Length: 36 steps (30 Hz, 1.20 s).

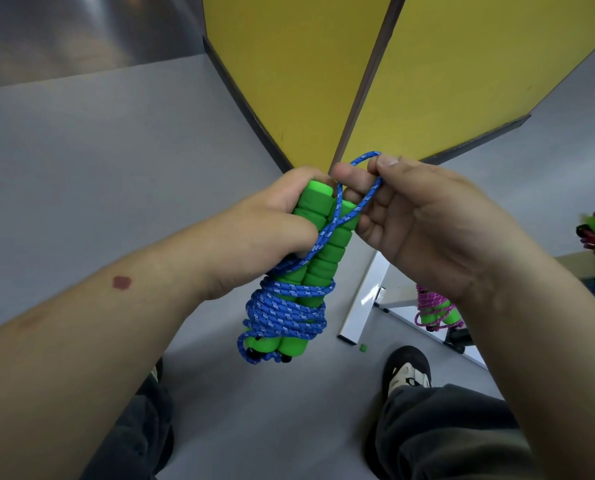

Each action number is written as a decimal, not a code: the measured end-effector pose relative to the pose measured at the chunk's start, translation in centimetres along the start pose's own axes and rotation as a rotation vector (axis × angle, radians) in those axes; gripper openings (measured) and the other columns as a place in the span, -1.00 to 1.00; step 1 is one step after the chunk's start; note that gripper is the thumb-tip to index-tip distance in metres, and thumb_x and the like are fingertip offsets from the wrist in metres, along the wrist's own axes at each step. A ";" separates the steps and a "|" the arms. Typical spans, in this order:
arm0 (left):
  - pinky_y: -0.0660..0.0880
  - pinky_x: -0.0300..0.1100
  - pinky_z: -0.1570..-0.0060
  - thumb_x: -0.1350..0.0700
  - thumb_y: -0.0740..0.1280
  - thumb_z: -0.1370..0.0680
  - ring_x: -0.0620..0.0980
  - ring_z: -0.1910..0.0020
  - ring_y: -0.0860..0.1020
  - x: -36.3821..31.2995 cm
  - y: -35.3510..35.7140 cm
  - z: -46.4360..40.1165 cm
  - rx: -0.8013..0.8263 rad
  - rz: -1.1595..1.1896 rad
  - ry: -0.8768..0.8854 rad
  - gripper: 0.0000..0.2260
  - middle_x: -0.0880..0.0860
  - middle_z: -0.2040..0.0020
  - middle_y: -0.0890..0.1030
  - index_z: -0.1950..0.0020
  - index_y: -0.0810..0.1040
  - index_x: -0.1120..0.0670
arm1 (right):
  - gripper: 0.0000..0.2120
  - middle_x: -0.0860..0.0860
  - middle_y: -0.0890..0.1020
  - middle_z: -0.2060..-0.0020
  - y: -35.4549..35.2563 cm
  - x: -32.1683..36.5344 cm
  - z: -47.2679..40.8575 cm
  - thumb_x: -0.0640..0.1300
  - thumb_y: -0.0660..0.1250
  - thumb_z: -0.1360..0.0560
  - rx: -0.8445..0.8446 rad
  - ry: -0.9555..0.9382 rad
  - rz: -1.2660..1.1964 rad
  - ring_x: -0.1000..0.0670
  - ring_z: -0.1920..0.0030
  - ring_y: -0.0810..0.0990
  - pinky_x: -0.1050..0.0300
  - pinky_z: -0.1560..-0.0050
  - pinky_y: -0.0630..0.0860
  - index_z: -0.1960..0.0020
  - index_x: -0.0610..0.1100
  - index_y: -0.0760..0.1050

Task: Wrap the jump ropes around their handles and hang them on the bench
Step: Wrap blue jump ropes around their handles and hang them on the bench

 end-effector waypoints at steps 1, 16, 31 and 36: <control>0.56 -0.03 0.15 0.25 0.18 -0.27 0.05 0.16 0.60 -0.1 0.1 0.0 0.004 0.023 0.005 -0.46 0.12 0.11 0.58 -0.17 0.53 -0.15 | -0.85 -0.05 0.75 0.02 0.1 0.0 0.0 -0.12 0.13 -0.69 0.015 -0.010 0.002 0.07 0.14 0.68 0.18 0.09 0.51 0.03 -0.07 0.42; 0.65 -0.04 0.16 0.18 0.50 -0.46 0.00 0.16 0.68 -1.5 -0.5 0.6 -0.240 -0.049 0.240 -0.59 -0.05 0.07 0.71 -0.21 0.40 0.10 | -0.84 -0.08 0.75 0.00 0.7 -0.8 0.6 -0.33 0.15 -0.58 -0.032 0.149 -0.214 0.09 0.34 0.45 0.28 0.23 0.53 0.12 -0.12 0.36; 0.50 -0.14 0.37 0.22 0.25 -0.40 0.02 0.32 0.51 -1.5 -0.8 -0.2 -0.295 0.138 0.237 -0.80 0.09 0.22 0.54 0.00 0.45 0.03 | -0.81 -0.03 0.75 -0.03 0.9 -0.2 0.7 -0.34 0.20 -0.61 -0.030 0.019 0.024 0.03 0.14 0.64 0.14 0.10 0.60 0.09 -0.09 0.40; 0.37 -0.10 0.24 0.24 0.28 -0.32 0.02 0.24 0.43 -0.6 -0.6 -0.8 -0.238 0.104 0.144 -0.75 0.24 0.14 0.49 0.13 0.44 -0.08 | -0.82 -0.06 0.74 0.11 1.0 0.1 0.7 -0.38 0.29 -0.58 -0.037 -0.072 0.110 -0.01 0.11 0.69 0.11 0.06 0.64 0.09 -0.13 0.43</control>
Point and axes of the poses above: each hand's wrist, its own z-axis away from the middle knuckle, its own y-axis out of the palm, x = y × z, the point moved 7 cm from there along -z, towards the middle knuckle
